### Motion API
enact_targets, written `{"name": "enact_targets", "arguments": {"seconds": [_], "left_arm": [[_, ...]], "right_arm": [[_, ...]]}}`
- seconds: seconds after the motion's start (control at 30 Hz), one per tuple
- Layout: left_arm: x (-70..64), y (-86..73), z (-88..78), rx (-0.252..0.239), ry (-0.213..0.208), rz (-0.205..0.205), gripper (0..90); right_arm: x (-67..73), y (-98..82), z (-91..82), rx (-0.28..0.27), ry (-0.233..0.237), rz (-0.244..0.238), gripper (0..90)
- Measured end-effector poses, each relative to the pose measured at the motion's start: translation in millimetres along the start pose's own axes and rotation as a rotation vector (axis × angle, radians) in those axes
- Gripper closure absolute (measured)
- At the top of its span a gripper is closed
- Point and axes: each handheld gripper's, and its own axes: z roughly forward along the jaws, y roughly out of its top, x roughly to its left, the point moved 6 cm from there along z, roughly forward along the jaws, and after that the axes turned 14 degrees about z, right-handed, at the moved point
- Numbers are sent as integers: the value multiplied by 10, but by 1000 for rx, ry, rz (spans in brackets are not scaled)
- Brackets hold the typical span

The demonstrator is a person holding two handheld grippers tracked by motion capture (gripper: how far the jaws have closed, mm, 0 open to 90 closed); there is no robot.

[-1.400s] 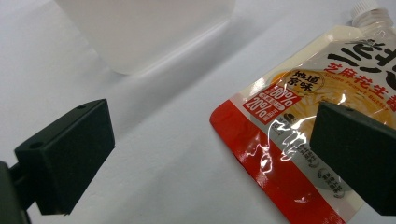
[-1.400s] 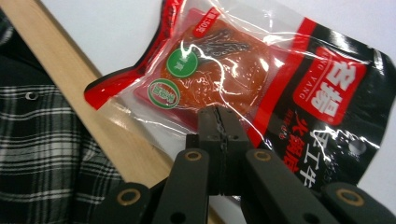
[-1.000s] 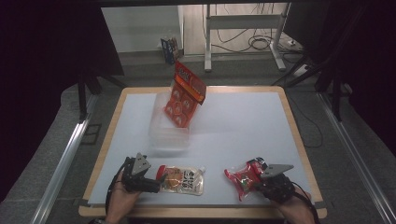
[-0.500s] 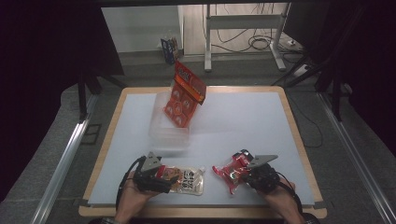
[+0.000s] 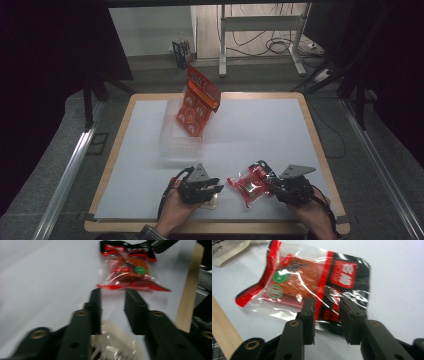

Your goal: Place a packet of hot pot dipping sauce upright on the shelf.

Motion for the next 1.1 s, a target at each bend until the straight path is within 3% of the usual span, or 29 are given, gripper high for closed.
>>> {"name": "enact_targets", "arguments": {"seconds": [0.1, 0.3, 0.5, 0.67, 0.9, 0.97, 1.03, 1.1], "left_arm": [[-47, 65, 109, 4, -30, 11, 899], [-147, 246, 319, 11, -48, 55, 900], [-198, 391, 495, 17, -33, 83, 900], [-231, 327, 588, 59, -21, 82, 900], [-250, 225, 566, 125, -7, 101, 900], [-263, 215, 576, 131, 1, 91, 900], [-264, 191, 579, 160, 6, 123, 900], [-274, 184, 582, 165, 13, 129, 900]], "right_arm": [[-65, -6, -29, -10, -9, 19, 593], [-143, -17, -52, -16, -29, 26, 526], [-205, -41, -66, -15, -41, 30, 494], [-254, -44, -101, -23, -55, 37, 470], [-272, -47, -127, -18, -56, 36, 395], [-254, -33, -145, -24, -52, 42, 365], [-233, -13, -170, -36, -48, 40, 327], [-209, 5, -195, -49, -37, 44, 287]]}}
